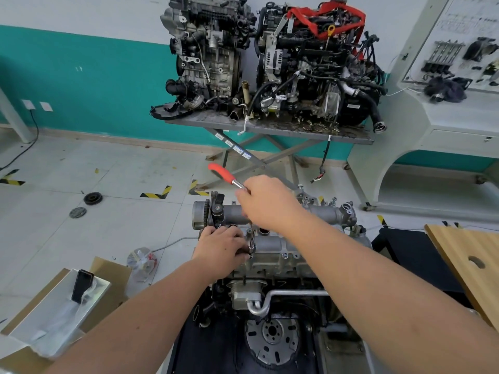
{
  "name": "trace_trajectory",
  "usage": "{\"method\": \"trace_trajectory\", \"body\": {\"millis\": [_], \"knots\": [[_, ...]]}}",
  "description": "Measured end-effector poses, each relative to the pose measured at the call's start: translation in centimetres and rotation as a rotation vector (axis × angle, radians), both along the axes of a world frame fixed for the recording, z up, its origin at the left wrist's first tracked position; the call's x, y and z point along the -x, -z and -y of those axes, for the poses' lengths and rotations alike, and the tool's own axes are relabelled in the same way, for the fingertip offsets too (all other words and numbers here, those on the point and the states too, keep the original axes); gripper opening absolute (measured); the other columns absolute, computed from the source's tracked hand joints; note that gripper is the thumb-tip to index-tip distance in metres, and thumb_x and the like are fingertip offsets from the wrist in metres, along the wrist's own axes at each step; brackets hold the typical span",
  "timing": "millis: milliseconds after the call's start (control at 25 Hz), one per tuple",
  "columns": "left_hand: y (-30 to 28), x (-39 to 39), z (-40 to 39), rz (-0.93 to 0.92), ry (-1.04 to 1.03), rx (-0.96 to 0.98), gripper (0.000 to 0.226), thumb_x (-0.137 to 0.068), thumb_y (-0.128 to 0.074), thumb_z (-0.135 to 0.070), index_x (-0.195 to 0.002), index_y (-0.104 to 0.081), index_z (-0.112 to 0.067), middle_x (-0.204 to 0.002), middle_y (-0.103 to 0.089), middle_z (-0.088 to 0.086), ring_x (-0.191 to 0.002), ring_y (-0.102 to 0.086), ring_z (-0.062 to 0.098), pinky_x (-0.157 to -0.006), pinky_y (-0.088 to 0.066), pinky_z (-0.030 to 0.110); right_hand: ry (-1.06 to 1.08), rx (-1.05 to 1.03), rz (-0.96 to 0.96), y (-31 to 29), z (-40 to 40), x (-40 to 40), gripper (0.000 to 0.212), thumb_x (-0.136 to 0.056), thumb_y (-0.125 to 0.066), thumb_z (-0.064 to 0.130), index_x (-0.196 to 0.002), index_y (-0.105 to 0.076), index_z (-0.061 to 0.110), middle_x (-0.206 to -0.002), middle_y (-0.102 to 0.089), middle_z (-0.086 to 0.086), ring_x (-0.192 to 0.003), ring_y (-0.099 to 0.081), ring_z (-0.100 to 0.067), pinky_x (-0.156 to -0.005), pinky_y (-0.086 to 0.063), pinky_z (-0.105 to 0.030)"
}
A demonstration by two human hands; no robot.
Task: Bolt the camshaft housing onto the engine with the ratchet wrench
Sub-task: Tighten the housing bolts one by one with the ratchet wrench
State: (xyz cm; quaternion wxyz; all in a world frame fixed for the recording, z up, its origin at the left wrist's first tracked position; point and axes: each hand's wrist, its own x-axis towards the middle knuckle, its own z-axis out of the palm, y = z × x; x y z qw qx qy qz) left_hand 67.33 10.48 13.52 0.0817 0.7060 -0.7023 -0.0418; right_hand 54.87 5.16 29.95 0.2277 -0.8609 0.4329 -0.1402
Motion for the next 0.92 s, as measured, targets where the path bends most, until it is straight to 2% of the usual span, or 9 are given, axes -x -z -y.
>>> {"method": "trace_trajectory", "body": {"millis": [120,240,360,480,560,640,720,800,920], "knots": [[0.1,0.0,0.0,0.024,0.002,-0.011,0.036,-0.089,-0.045,-0.063,-0.109,-0.065,-0.043,-0.118,-0.050,-0.023,-0.112,-0.047,0.008,-0.085,-0.020,0.032,0.132,-1.002,0.622,-0.2,-0.8,-0.1,0.013,-0.098,-0.050,0.012,-0.086,-0.054,0.010,-0.069,-0.072,-0.007,-0.069,-0.071,-0.020,-0.058,-0.050,-0.025],[-0.1,0.0,0.1,0.022,0.000,-0.017,0.036,-0.089,-0.045,-0.063,-0.110,-0.065,-0.042,-0.119,-0.050,-0.022,-0.113,-0.046,0.007,-0.086,-0.020,0.033,0.227,-1.209,1.072,1.5,-1.1,0.4,0.022,-0.100,-0.051,0.013,-0.078,-0.052,0.012,-0.076,-0.064,-0.007,-0.071,-0.066,-0.017,-0.058,-0.045,-0.022],[-0.2,0.1,0.1,0.018,0.006,-0.011,0.034,-0.090,-0.048,-0.062,-0.110,-0.066,-0.041,-0.120,-0.050,-0.022,-0.113,-0.048,0.008,-0.090,-0.023,0.034,0.268,-0.878,1.120,3.7,-1.0,0.2,0.022,-0.104,-0.049,0.033,-0.090,-0.061,0.020,-0.086,-0.069,0.004,-0.085,-0.060,-0.021,-0.073,-0.047,-0.030],[-0.1,0.0,-0.1,0.013,0.006,-0.007,0.033,-0.091,-0.049,-0.061,-0.111,-0.066,-0.041,-0.120,-0.050,-0.021,-0.112,-0.048,0.008,-0.091,-0.023,0.033,0.124,-0.278,0.887,5.5,-1.5,0.6,0.024,-0.100,-0.045,0.047,-0.109,-0.067,0.046,-0.107,-0.066,0.030,-0.105,-0.060,0.006,-0.095,-0.049,-0.023],[-0.2,0.1,-0.1,0.005,0.011,0.006,0.031,-0.091,-0.050,-0.059,-0.110,-0.066,-0.041,-0.114,-0.050,-0.020,-0.111,-0.048,0.009,-0.089,-0.023,0.033,-0.024,0.229,0.778,6.3,-1.1,0.9,0.029,-0.100,-0.049,0.034,-0.119,-0.070,0.027,-0.123,-0.066,0.015,-0.114,-0.060,-0.004,-0.099,-0.048,-0.024],[-0.4,0.3,-0.2,0.018,0.001,0.038,0.029,-0.091,-0.051,-0.057,-0.108,-0.065,-0.038,-0.100,-0.043,-0.018,-0.106,-0.049,0.011,-0.085,-0.021,0.031,-0.155,0.658,0.615,6.8,-0.3,1.1,0.024,-0.097,-0.059,0.016,-0.113,-0.073,0.008,-0.121,-0.069,-0.006,-0.107,-0.064,-0.024,-0.093,-0.053,-0.036],[-0.4,0.4,-0.2,0.023,-0.014,0.052,0.031,-0.090,-0.051,-0.053,-0.111,-0.062,-0.033,-0.102,-0.048,-0.016,-0.104,-0.050,0.013,-0.086,-0.024,0.031,-0.190,0.786,0.475,6.6,-0.1,1.1,0.018,-0.088,-0.070,0.003,-0.105,-0.075,0.004,-0.108,-0.071,-0.009,-0.095,-0.065,-0.030,-0.078,-0.055,-0.045],[-0.2,0.2,-0.3,-0.014,0.004,0.044,0.034,-0.089,-0.051,-0.055,-0.114,-0.060,-0.033,-0.112,-0.053,-0.015,-0.107,-0.050,0.014,-0.093,-0.031,0.034,-0.191,0.833,0.344,5.8,-0.1,1.3,0.021,-0.078,-0.077,-0.001,-0.098,-0.074,0.007,-0.094,-0.069,-0.007,-0.082,-0.061,-0.030,-0.065,-0.052,-0.042],[-0.3,0.0,0.1,-0.123,0.063,0.002,0.026,-0.091,-0.056,-0.052,-0.110,-0.065,-0.037,-0.124,-0.049,-0.020,-0.119,-0.045,0.009,-0.107,-0.034,0.040,-0.251,0.834,0.183,4.6,-0.1,2.0,0.023,-0.087,-0.065,0.023,-0.106,-0.069,0.010,-0.089,-0.060,-0.006,-0.075,-0.051,-0.027,-0.063,-0.045,-0.038]]}}
